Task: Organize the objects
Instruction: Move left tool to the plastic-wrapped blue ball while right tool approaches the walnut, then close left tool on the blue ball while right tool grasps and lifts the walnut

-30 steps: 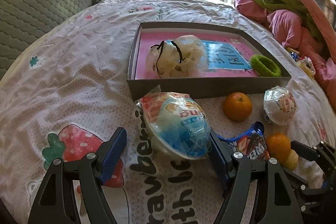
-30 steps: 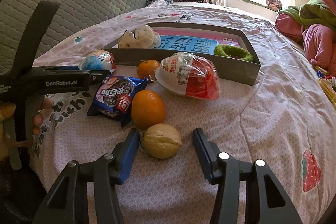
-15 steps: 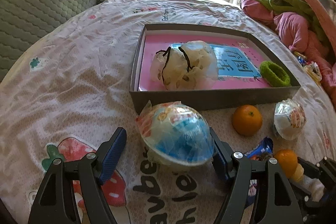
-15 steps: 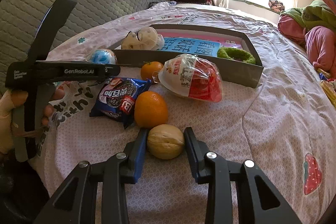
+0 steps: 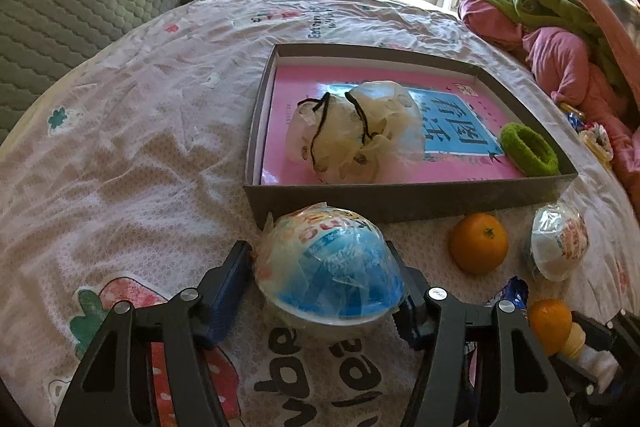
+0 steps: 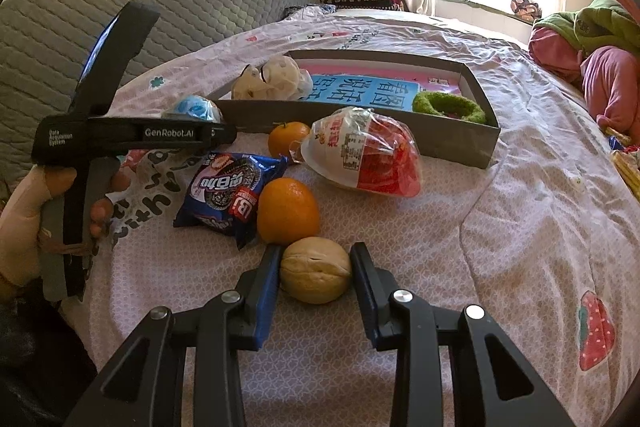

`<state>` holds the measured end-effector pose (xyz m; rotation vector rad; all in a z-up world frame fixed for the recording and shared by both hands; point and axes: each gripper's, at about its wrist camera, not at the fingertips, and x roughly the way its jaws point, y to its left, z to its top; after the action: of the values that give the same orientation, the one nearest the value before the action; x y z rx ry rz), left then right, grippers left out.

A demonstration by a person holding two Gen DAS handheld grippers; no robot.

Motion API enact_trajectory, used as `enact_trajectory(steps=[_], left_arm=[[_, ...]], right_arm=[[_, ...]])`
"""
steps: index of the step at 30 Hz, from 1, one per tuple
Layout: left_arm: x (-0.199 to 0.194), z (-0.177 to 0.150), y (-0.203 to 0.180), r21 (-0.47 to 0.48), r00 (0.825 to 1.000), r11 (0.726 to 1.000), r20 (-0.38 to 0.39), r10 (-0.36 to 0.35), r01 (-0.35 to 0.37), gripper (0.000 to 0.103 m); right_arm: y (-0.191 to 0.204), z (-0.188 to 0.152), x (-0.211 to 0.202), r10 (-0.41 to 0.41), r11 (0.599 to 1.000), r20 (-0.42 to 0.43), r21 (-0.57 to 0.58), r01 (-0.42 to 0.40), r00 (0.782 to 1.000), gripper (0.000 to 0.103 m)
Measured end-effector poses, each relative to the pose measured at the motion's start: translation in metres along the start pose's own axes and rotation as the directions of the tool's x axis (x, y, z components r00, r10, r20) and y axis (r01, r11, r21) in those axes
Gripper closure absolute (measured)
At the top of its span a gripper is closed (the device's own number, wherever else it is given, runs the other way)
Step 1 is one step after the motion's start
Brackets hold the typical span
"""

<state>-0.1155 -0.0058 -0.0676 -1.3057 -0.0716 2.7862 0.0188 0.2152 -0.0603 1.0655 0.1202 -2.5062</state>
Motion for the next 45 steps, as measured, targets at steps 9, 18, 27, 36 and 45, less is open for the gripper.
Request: enact_trajectory(steps=[9,18,27,36,45], left_arm=[[-0.015,-0.002,-0.009,0.034,0.999,0.999,0.030,-0.029,0.028,0.043],[-0.035,0.000,-0.007,0.043,0.994,0.999,0.105,-0.012,0.008,0.043],[-0.056,-0.003,-0.017,0.076,0.987,0.997,0.155,-0.040,0.028,0.043],[-0.062,-0.006,-0.024,0.100,0.986,0.994,0.161,-0.052,0.036,0.043],[-0.063,-0.007,-0.027,0.099,0.985,0.994,0.161,-0.055,0.040,0.043]], right_arm=[[-0.004,0.002,-0.004,0.000,1.000,0.015,0.014,0.000,1.000,0.067],[-0.003,0.005,-0.011,-0.003,1.000,0.041,0.004,0.003,0.999,0.067],[-0.003,0.010,-0.019,-0.019,1.000,0.082,-0.006,0.020,0.996,0.067],[-0.005,0.019,-0.025,-0.008,1.000,0.114,-0.002,0.009,0.993,0.067],[-0.004,0.042,-0.028,-0.008,1.000,0.170,-0.025,0.013,0.985,0.067]])
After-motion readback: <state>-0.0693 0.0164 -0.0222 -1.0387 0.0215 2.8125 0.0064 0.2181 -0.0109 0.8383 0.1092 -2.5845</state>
